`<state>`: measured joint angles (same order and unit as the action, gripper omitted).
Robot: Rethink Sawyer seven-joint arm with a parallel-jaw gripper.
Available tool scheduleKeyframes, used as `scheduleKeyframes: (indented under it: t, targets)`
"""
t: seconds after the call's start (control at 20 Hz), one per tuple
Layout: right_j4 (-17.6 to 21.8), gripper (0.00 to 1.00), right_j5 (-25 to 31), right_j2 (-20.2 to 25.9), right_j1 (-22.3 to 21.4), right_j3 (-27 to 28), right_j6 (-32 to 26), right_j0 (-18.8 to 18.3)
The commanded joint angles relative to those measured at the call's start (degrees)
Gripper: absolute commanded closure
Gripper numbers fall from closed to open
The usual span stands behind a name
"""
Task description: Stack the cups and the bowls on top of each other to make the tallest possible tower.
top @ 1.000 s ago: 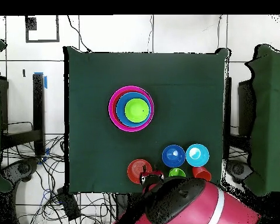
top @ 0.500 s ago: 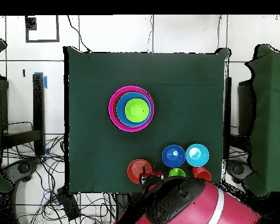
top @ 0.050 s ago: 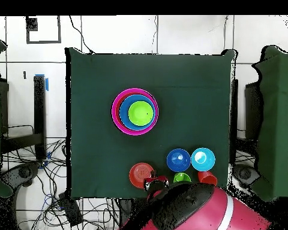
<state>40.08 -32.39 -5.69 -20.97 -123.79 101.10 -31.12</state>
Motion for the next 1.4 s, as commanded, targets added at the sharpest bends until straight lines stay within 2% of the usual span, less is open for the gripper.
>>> scheduleKeyframes:
  t: [0.05,0.5,0.6,0.7,0.8,0.9,1.0,1.2,1.4]
  targets:
    - [2.22,1.00,1.04,6.88,0.28,8.52,7.02,-0.15]
    - [0.66,1.00,0.47,5.88,0.34,7.90,7.13,0.78]
    - [0.22,1.00,1.86,6.14,-0.97,6.73,7.62,0.77]
    - [-0.95,1.00,8.14,7.76,-6.92,2.89,8.45,0.64]
    - [-3.06,1.00,18.50,12.44,-16.35,-2.71,8.51,-1.39]
    - [-7.26,1.00,27.53,17.14,-25.25,-7.85,7.56,-3.44]
    - [-10.96,1.00,32.48,19.40,-30.95,-11.04,6.81,-4.04]
    - [-13.41,1.00,33.26,19.02,-33.56,-13.47,7.54,-3.18]
    - [-12.64,1.00,29.88,16.48,-31.52,-13.51,8.77,-1.56]
